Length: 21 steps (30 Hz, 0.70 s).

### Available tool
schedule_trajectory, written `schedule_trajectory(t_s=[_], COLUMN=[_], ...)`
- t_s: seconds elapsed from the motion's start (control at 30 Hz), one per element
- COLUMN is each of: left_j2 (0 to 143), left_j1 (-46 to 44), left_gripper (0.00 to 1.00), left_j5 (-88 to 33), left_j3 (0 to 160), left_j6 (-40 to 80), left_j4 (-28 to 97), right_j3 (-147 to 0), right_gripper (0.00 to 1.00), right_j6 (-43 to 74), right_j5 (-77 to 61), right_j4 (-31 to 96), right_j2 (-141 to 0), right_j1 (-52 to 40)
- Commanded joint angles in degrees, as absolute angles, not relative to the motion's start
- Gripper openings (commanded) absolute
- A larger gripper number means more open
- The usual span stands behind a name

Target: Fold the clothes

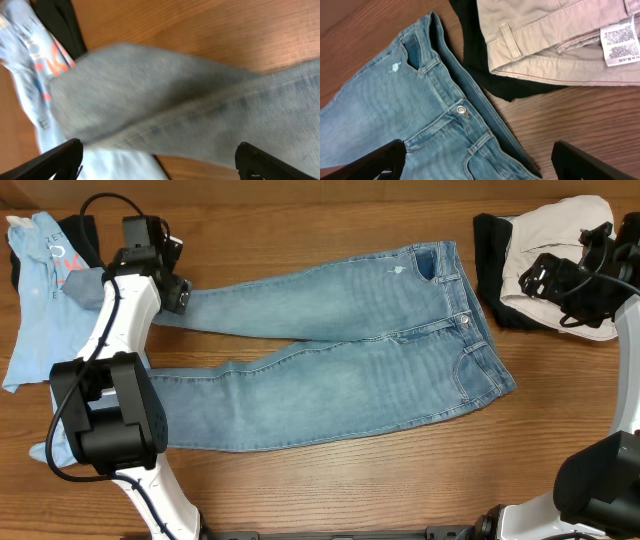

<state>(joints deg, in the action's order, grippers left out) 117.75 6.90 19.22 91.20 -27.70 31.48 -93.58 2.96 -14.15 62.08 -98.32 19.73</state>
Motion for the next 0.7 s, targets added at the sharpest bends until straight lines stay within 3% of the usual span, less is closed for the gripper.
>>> schedule_trajectory(t_s=[0.0, 0.2, 0.43, 0.5, 0.6, 0.67], left_j2=[116.36, 116.51, 120.14, 122.78, 124.64, 124.95], left_j1=[8.10, 15.09, 19.57, 19.57, 19.57, 19.57], left_gripper=[1.00, 1.00, 1.00, 0.93, 0.70, 0.65], left_j5=[17.06, 0.54, -2.74, -2.39, -1.76, -0.05], left_j3=[92.25, 92.25, 92.25, 92.25, 92.25, 92.25], left_j6=[-35.22, -36.05, -36.03, -35.55, -34.52, -33.50], left_j4=[29.32, 37.04, 32.69, 31.68, 30.59, 28.36], right_j3=[-94.50, -94.41, -94.41, -94.41, -94.41, -94.41], right_gripper=[0.97, 0.97, 0.97, 0.97, 0.97, 0.97], right_j6=[2.72, 2.74, 2.74, 2.74, 2.74, 2.74], right_j5=[-13.54, -13.56, -13.58, -13.58, -13.58, -13.58], right_j4=[62.24, 62.48, 63.79, 64.38, 64.90, 65.17], right_j2=[-98.67, -99.04, -99.04, -99.04, -99.04, -99.04], right_j1=[19.59, 19.59, 19.59, 19.59, 19.59, 19.59])
